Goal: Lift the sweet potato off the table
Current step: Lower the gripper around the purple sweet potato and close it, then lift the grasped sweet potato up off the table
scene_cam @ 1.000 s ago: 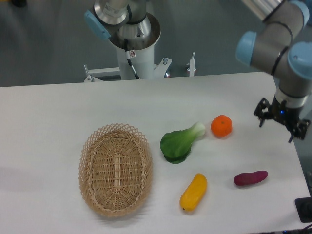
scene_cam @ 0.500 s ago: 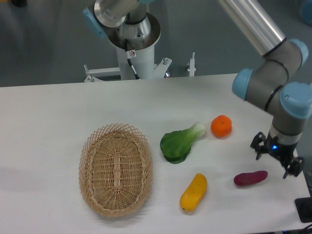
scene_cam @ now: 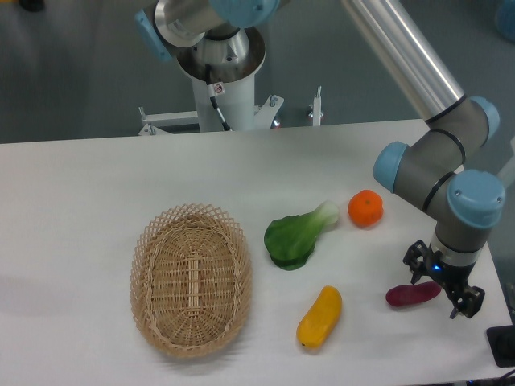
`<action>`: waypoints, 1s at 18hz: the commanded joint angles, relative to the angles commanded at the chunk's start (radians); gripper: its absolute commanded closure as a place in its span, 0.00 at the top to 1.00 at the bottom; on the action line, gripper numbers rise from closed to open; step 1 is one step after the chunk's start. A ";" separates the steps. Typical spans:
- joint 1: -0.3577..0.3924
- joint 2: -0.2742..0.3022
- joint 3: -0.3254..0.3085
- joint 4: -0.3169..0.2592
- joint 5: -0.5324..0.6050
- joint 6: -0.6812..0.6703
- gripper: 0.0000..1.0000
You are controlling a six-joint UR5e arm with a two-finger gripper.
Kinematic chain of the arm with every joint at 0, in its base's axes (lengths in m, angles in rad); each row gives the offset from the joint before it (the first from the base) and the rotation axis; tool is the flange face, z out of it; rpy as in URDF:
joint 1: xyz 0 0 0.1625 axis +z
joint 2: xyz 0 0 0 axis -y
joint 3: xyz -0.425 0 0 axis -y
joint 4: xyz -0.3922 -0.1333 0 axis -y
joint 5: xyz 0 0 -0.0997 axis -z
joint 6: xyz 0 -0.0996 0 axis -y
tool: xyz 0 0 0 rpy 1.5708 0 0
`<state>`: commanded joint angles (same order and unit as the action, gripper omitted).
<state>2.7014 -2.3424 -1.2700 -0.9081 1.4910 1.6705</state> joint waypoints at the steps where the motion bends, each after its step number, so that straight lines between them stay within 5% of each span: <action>1: 0.000 0.002 -0.011 0.002 0.000 -0.002 1.00; 11: -0.002 0.014 -0.074 0.006 0.023 -0.003 0.97; 13: 0.000 0.015 -0.069 0.002 0.023 0.000 0.55; 16: 0.000 0.014 -0.065 0.000 0.023 -0.012 0.36; 18: 0.000 0.011 -0.065 0.000 0.025 -0.017 0.33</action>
<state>2.7013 -2.3316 -1.3345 -0.9081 1.5156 1.6536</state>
